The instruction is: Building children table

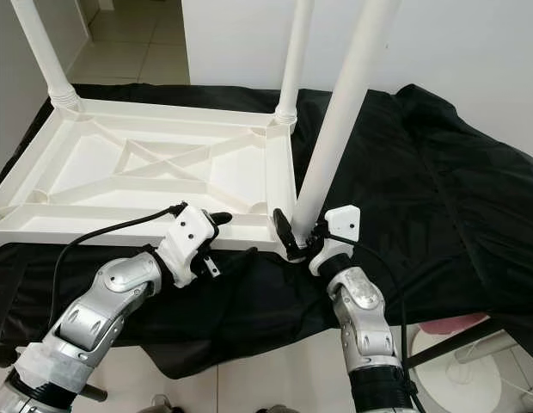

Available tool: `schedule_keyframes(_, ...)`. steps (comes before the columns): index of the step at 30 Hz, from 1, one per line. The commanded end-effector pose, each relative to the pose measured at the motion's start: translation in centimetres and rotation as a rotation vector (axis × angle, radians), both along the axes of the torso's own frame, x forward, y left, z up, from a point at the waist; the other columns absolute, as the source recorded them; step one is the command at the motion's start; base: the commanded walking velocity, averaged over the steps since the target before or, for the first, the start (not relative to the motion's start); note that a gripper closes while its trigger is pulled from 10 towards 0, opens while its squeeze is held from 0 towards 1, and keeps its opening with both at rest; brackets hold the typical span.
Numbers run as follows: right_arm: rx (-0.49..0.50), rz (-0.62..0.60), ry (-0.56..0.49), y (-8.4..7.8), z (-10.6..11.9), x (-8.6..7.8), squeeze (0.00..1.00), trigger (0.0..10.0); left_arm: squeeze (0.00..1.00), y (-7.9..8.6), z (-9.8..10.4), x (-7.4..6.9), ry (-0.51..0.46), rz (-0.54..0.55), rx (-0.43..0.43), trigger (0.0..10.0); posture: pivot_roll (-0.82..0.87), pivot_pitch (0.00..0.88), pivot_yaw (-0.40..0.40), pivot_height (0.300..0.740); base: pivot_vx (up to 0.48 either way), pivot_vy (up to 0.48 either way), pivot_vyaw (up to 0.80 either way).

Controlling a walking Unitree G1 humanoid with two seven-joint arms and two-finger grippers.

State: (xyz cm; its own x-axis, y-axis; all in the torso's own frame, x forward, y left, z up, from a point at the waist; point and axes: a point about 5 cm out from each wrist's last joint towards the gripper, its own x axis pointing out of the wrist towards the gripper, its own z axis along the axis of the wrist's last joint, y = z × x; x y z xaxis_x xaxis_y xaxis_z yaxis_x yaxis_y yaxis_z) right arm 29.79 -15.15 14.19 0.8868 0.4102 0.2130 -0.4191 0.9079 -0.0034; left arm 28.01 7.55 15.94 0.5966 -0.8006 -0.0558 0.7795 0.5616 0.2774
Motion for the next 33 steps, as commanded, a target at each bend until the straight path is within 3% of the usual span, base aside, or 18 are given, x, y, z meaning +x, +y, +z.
schedule_keyframes(1,-0.011,0.031,0.009,-0.4,-0.4,0.2,0.00,10.0,0.00,-0.2,0.3,-0.4,-0.010,-0.085,0.007,10.0,0.00,0.075,-0.031,0.740,0.000,0.000,0.00)
schedule_keyframes(10,-0.084,0.106,0.029,-0.5,-0.9,2.1,0.00,10.0,0.00,-0.7,1.0,-0.2,-0.041,-0.085,-0.019,10.0,0.01,0.060,-0.026,0.740,0.000,0.000,0.00)
schedule_keyframes(11,-0.098,0.130,0.037,-0.4,-1.1,2.2,0.00,4.1,0.00,-0.9,0.9,-0.4,-0.040,-0.087,-0.022,10.0,0.01,0.062,-0.032,0.740,0.000,0.000,0.00)
schedule_keyframes(12,-0.098,0.130,0.037,-0.4,-1.1,2.2,0.00,4.1,0.00,-0.9,0.9,-0.4,-0.040,-0.087,-0.022,10.0,0.01,0.062,-0.032,0.740,0.000,0.000,0.00)
schedule_keyframes(13,-0.102,0.151,0.045,-0.4,-1.3,2.3,0.00,0.0,0.00,-1.0,0.9,-0.6,-0.038,-0.089,-0.025,10.0,0.02,0.062,-0.042,0.740,0.000,0.000,0.00)
schedule_keyframes(23,-0.122,0.188,0.065,-0.2,-2.0,2.3,0.00,0.0,0.00,-1.4,0.3,-0.8,-0.027,-0.077,-0.031,10.0,0.02,0.033,-0.055,0.740,0.000,0.000,0.00)
schedule_keyframes(27,-0.134,0.150,0.062,-0.6,-2.2,2.3,0.00,0.0,0.00,-1.8,0.1,-0.9,-0.032,-0.070,-0.038,10.0,0.01,0.015,-0.056,0.740,0.000,0.000,0.00)
schedule_keyframes(28,-0.126,0.133,0.063,-0.7,-2.2,2.3,0.00,5.8,0.00,-1.9,-0.1,-0.9,-0.033,-0.067,-0.041,10.0,0.01,0.003,-0.058,0.740,0.000,0.000,0.00)
schedule_keyframes(29,-0.126,0.133,0.063,-0.7,-2.2,2.3,0.00,5.8,0.00,-1.9,-0.1,-0.9,-0.033,-0.067,-0.041,10.0,0.01,0.003,-0.058,0.740,0.000,0.000,0.00)
schedule_keyframes(30,-0.116,0.113,0.064,-0.8,-2.2,2.3,0.00,10.0,0.00,-2.0,-0.2,-0.9,-0.034,-0.062,-0.042,10.0,0.01,0.000,-0.059,0.740,0.000,0.000,0.00)
schedule_keyframes(33,-0.108,0.030,0.075,-0.9,-2.5,2.2,0.00,10.0,0.00,-2.2,-0.4,-0.7,-0.038,-0.033,-0.042,10.0,0.00,0.000,-0.067,0.740,0.000,0.000,0.00)
